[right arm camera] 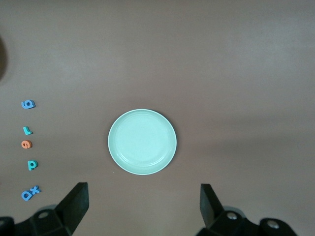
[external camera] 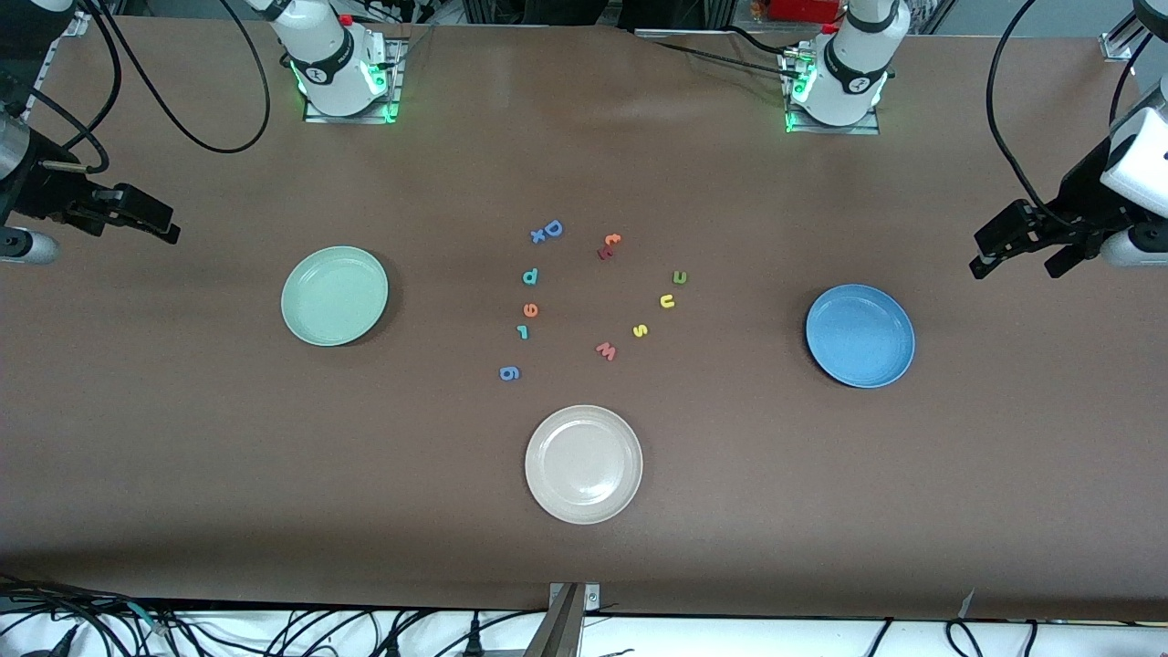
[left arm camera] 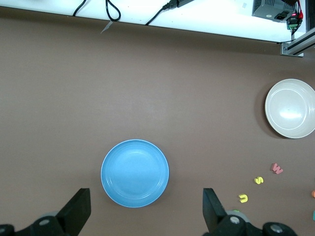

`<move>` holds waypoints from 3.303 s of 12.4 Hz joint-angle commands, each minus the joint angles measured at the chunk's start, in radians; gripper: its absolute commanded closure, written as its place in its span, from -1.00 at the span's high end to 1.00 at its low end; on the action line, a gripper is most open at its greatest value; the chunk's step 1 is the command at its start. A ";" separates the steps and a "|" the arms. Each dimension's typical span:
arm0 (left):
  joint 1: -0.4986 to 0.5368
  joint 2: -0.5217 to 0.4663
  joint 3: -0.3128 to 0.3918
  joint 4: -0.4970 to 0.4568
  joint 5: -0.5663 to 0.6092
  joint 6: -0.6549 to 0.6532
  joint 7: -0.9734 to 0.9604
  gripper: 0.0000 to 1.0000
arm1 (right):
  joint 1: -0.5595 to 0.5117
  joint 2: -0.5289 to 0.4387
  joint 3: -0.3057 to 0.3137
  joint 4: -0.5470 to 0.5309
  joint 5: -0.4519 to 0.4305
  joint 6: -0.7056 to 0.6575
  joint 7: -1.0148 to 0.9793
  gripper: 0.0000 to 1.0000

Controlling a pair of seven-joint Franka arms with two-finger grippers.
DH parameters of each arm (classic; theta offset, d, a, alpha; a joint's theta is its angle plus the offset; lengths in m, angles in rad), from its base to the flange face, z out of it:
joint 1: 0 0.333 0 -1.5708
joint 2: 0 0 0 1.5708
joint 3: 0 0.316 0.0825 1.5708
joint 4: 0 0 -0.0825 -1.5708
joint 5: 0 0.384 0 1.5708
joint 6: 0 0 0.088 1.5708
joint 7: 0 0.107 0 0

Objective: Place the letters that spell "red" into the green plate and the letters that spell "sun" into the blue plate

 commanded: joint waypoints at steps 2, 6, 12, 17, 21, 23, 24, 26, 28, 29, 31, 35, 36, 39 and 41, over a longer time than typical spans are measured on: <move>-0.005 0.010 0.000 0.026 0.027 -0.011 0.009 1.00 | -0.011 -0.021 0.010 -0.023 -0.012 0.009 -0.014 1.00; -0.005 0.011 0.001 0.027 0.027 -0.012 0.009 1.00 | -0.011 -0.021 0.010 -0.023 -0.012 0.009 -0.012 1.00; -0.005 0.010 0.000 0.027 0.027 -0.012 0.010 1.00 | -0.011 -0.021 0.010 -0.023 -0.012 0.009 -0.012 1.00; -0.005 0.010 0.001 0.027 0.025 -0.011 0.012 1.00 | -0.011 -0.021 0.010 -0.023 -0.012 0.007 -0.014 1.00; -0.005 0.010 0.000 0.027 0.025 -0.012 0.010 1.00 | -0.011 -0.021 0.010 -0.023 -0.012 0.007 -0.015 1.00; -0.005 0.010 0.000 0.027 0.025 -0.011 0.010 1.00 | -0.011 -0.021 0.010 -0.025 -0.012 0.007 -0.014 1.00; -0.005 0.010 0.000 0.027 0.025 -0.012 0.010 1.00 | -0.011 -0.021 0.010 -0.023 -0.012 0.007 -0.014 1.00; -0.005 0.010 0.000 0.027 0.025 -0.011 0.012 1.00 | -0.011 -0.021 0.010 -0.023 -0.012 0.009 -0.014 1.00; -0.006 0.011 0.000 0.027 0.027 -0.012 0.010 1.00 | -0.011 -0.021 0.010 -0.023 -0.012 0.009 -0.014 1.00; -0.006 0.011 0.000 0.027 0.027 -0.012 0.012 1.00 | -0.011 -0.021 0.010 -0.023 -0.012 0.007 -0.014 1.00; -0.005 0.011 0.001 0.029 0.025 -0.011 0.012 1.00 | -0.011 -0.021 0.010 -0.025 -0.012 0.007 -0.014 1.00; -0.005 0.013 0.001 0.027 0.024 -0.020 0.009 1.00 | -0.009 -0.021 0.016 -0.023 -0.011 0.007 -0.014 1.00; -0.005 0.013 0.001 0.026 0.024 -0.024 0.009 1.00 | -0.009 -0.021 0.020 -0.023 -0.011 0.007 -0.012 1.00; -0.006 0.013 0.000 0.026 0.025 -0.024 0.009 1.00 | -0.008 -0.024 0.061 -0.023 -0.015 0.007 -0.009 1.00; -0.008 0.017 0.000 0.026 0.025 -0.024 0.013 1.00 | -0.006 -0.018 0.079 -0.026 -0.015 0.001 -0.008 1.00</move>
